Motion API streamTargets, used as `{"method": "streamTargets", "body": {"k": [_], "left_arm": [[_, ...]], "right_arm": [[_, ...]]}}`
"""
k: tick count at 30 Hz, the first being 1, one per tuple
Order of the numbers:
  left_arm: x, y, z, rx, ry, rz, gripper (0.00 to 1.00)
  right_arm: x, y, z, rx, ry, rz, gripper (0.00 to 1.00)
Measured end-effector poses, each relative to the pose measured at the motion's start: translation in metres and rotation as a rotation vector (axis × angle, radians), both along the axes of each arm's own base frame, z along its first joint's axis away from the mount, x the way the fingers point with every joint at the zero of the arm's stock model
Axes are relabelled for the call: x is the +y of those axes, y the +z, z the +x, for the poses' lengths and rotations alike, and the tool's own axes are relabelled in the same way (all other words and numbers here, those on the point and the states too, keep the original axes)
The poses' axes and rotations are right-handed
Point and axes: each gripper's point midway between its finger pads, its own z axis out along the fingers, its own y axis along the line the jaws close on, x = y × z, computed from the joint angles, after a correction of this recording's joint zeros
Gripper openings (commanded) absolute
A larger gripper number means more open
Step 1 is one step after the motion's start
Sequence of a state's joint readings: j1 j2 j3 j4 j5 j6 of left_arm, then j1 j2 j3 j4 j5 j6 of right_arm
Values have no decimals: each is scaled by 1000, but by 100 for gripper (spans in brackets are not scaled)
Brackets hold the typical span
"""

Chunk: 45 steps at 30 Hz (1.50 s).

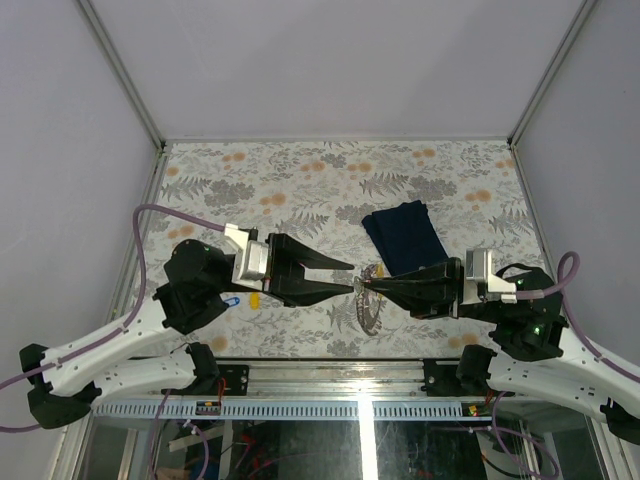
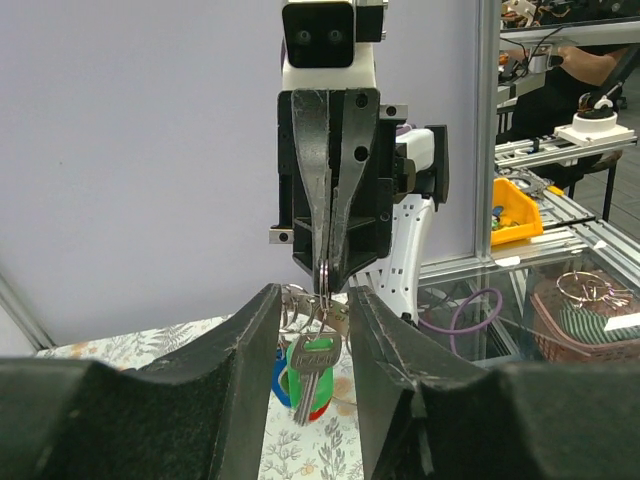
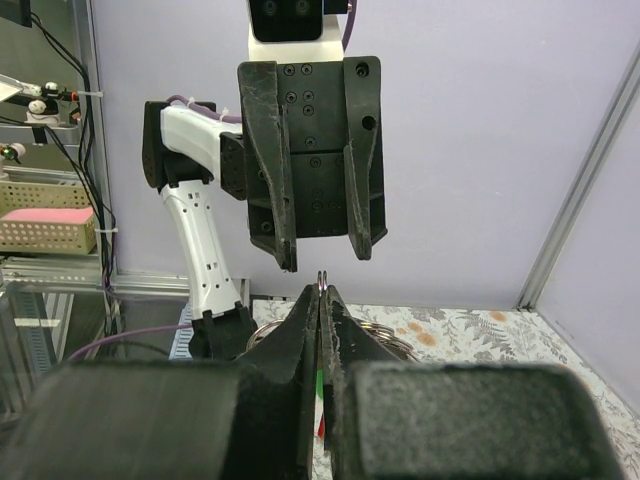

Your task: Put the keys on the keyring

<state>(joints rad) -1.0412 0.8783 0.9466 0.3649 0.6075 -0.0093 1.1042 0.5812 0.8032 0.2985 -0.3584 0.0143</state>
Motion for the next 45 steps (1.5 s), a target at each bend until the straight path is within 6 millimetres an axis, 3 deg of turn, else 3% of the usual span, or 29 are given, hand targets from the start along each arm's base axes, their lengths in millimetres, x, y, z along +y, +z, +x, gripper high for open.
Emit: {"method": "streamTargets", "body": {"k": [15,25,34,45], "left_arm": [[-4,0,-2,25,-28,-2,34],[-10,-6,1,39,-30,15,26],[-10,-6,1,43,-32,18,25],[-14,-9,-1,61,-50,28,0]], "right_arm": [[1,3,0,-7,2,10,0],[0,10,0,-20,2,36,0],[3,8,1,-16,2,29,0],[4,7,1,-15,5,26,0]]}}
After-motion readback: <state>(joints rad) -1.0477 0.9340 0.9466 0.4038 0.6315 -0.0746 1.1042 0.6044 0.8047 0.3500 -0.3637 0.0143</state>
